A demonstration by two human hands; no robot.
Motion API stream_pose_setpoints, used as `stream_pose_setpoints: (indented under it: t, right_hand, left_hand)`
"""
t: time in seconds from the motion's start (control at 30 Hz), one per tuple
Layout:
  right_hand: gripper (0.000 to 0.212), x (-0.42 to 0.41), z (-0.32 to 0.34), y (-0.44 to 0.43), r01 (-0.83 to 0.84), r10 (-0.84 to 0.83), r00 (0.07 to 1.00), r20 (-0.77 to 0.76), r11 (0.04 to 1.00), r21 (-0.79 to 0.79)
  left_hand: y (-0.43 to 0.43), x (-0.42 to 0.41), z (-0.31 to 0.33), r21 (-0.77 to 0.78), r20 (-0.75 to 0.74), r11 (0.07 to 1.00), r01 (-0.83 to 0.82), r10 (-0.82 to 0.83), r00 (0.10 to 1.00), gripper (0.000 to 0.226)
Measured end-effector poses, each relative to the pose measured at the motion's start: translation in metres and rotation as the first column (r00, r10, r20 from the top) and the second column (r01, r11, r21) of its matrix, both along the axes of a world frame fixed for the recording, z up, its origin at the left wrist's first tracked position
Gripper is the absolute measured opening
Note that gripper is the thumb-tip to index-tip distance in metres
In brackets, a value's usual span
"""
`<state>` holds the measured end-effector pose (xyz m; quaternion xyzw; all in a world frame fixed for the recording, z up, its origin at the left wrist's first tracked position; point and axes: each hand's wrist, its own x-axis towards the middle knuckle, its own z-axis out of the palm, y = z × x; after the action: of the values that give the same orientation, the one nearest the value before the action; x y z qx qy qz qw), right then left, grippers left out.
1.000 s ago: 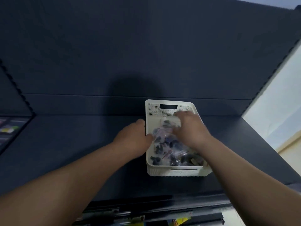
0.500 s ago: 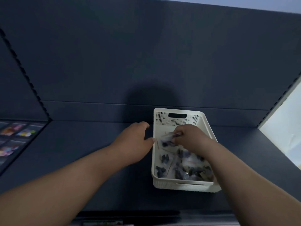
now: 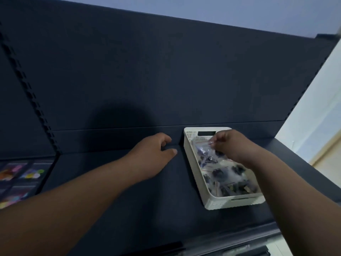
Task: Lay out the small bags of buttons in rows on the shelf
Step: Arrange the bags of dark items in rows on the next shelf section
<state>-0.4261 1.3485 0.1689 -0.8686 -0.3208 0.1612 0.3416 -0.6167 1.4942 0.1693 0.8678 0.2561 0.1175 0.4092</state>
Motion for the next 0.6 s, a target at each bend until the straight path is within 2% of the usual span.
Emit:
stream_pose_setpoints:
  t: [0.13, 0.3, 0.43, 0.53, 0.6]
  right_hand:
    - [0.014, -0.017, -0.002, -0.004, 0.106, -0.103, 0.991, 0.090, 0.994, -0.026]
    - [0.015, -0.027, 0.007, -0.009, 0.134, -0.131, 0.985, 0.116, 0.991, -0.018]
    - [0.010, -0.037, 0.027, -0.002, 0.069, -0.057, 0.994, -0.090, 0.989, 0.130]
    - [0.009, -0.048, 0.041, 0.015, -0.083, 0.121, 0.965, -0.231, 0.982, 0.168]
    - [0.012, -0.057, 0.044, 0.028, -0.190, 0.237, 0.929, -0.286, 0.965, 0.182]
  left_hand:
    - [0.009, -0.012, 0.005, -0.007, 0.007, 0.999, 0.048, -0.048, 0.999, 0.042]
    - [0.004, -0.012, 0.009, -0.061, 0.032, 0.994, 0.089, -0.087, 0.996, 0.041]
    - [0.004, -0.009, 0.013, -0.159, 0.061, 0.984, 0.087, -0.078, 0.995, 0.042]
    - [0.008, -0.011, 0.016, -0.296, 0.102, 0.952, 0.078, -0.049, 0.994, 0.055]
    - [0.014, -0.013, 0.016, -0.335, 0.122, 0.938, 0.088, -0.049, 0.991, 0.069]
